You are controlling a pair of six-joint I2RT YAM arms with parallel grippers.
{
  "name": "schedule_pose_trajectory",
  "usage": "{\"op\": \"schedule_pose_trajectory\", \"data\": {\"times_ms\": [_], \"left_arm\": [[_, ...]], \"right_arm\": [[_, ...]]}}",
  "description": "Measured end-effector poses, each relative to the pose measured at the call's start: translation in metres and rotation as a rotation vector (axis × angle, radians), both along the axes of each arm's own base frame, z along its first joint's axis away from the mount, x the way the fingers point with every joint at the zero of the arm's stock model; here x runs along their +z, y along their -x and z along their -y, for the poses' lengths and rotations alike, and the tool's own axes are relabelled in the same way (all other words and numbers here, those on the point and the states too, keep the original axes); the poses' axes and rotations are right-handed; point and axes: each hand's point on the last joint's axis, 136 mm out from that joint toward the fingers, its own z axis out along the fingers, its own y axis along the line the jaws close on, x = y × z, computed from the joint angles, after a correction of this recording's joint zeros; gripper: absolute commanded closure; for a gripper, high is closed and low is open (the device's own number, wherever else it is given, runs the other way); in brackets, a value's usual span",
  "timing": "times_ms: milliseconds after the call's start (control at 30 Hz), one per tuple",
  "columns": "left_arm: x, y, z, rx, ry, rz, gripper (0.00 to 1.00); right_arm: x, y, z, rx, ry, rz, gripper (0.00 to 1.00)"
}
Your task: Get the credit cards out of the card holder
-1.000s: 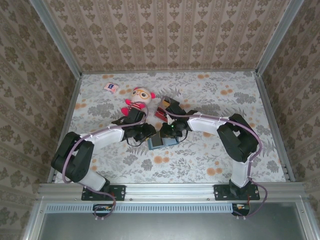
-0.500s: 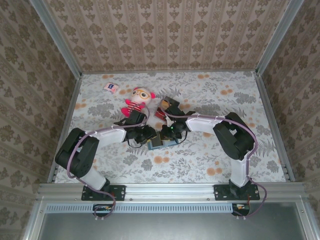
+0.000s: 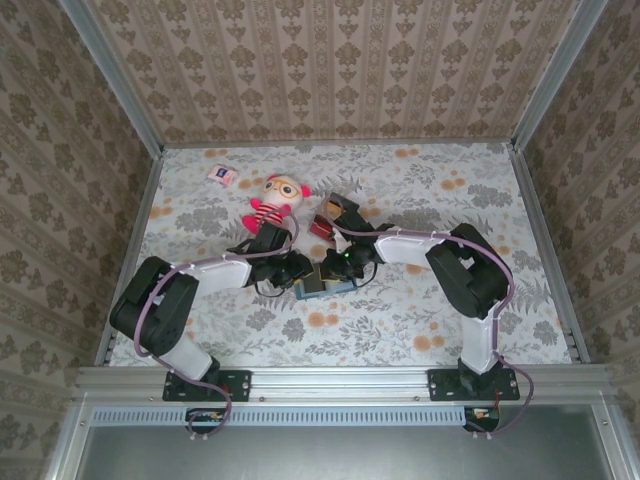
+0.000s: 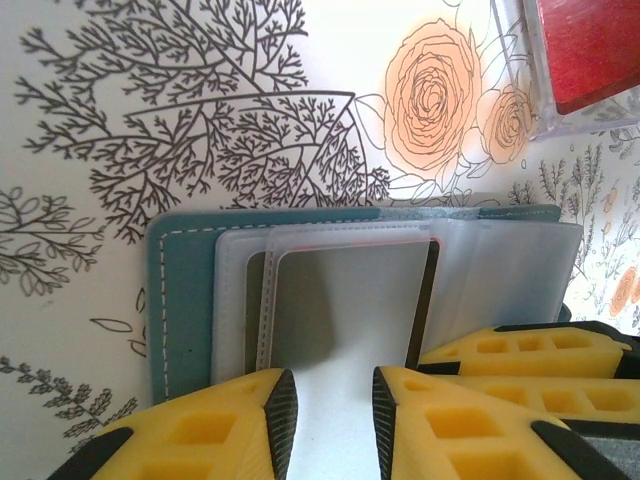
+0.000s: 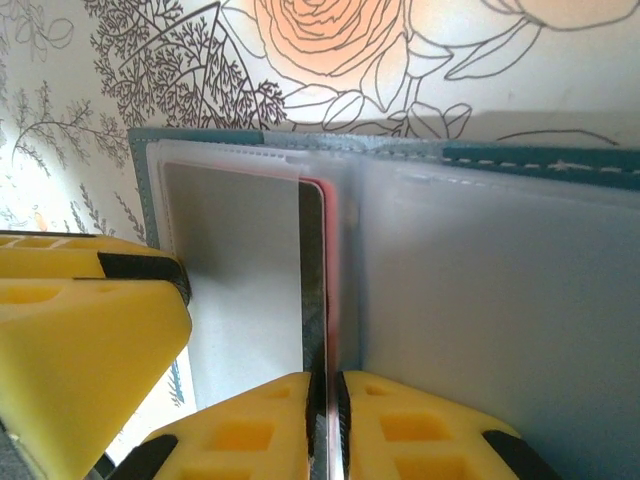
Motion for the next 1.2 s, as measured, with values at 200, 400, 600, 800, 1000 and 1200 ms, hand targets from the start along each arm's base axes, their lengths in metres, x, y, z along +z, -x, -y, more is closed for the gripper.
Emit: {"op": "schedule_pose_trajectory", "data": {"times_ms": [200,400,600,800,1000,1200], "left_arm": [[0.000,0.000,0.000,0.003,0.012,0.005,0.69],[0.000,0.000,0.000,0.006,0.017,0.008,0.69],[0.001,-0.001,0.000,0.009,0.025,0.012,0.69],[0.003,0.002,-0.003,0.008,0.014,0.006,0.69],[0.004,0.006,-0.013,-0.007,-0.007,-0.013,0.70],[0.005,0.007,-0.021,-0.022,-0.037,-0.021,0.74]], "right_arm": [[-0.001,0.000,0.000,-0.012,-0.031,-0.022,0.85],[-0.001,0.000,0.000,-0.031,-0.070,-0.045,0.88],[-0.001,-0.001,0.001,-0.041,-0.074,-0.054,0.94],[-0.001,0.000,0.002,-0.037,-0.078,-0.042,0.97],[0.002,0.001,0.002,-0.032,-0.085,-0.029,0.98],[0.004,0.000,0.002,-0.029,-0.088,-0.022,0.97]]}}
